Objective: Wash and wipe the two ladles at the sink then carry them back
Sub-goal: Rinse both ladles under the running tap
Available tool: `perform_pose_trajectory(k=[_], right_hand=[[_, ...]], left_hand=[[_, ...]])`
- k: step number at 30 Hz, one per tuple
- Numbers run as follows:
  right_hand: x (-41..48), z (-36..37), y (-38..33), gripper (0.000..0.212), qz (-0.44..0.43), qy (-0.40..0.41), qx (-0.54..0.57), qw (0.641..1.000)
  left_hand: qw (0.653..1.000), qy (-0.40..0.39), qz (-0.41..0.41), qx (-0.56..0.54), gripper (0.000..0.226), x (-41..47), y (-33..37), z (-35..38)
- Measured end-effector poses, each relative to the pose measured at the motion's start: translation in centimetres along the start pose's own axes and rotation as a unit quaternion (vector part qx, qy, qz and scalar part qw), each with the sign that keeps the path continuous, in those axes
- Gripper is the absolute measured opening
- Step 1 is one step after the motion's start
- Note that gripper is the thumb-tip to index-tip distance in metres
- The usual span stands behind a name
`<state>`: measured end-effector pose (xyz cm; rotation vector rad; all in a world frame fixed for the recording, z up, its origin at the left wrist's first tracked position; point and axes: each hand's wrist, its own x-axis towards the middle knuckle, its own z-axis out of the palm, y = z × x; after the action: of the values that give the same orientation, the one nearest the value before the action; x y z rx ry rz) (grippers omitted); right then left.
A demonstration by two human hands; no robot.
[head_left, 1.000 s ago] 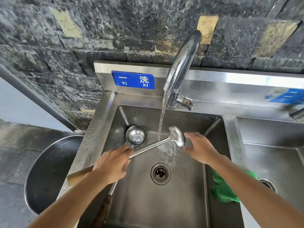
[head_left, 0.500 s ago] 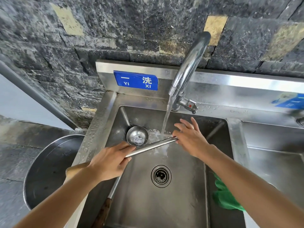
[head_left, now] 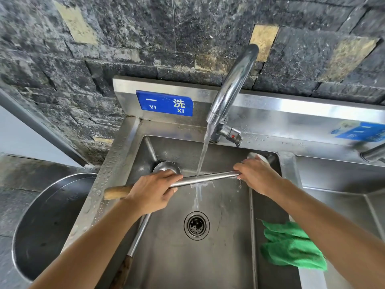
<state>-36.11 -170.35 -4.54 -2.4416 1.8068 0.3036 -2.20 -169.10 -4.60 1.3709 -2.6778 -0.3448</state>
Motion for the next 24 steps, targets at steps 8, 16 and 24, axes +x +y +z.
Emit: perform_pose_trajectory(k=[8,16,24], right_hand=[[-1.1,-2.2,1.3,0.008,0.01,-0.013,-0.04,0.999],[-3.0,-5.1,3.2,0.008,0.046,-0.009,-0.081,0.996],[-7.3,-6.8,8.1,0.017,0.095,-0.042,-0.158,0.982]], left_hand=[[0.999,0.026,-0.002,-0.025,0.039,2.0,-0.2,1.0],[0.998,0.021,-0.026,-0.062,0.038,3.2,1.2,1.8],[0.996,0.026,-0.036,-0.083,0.029,4.6,2.4,2.2]])
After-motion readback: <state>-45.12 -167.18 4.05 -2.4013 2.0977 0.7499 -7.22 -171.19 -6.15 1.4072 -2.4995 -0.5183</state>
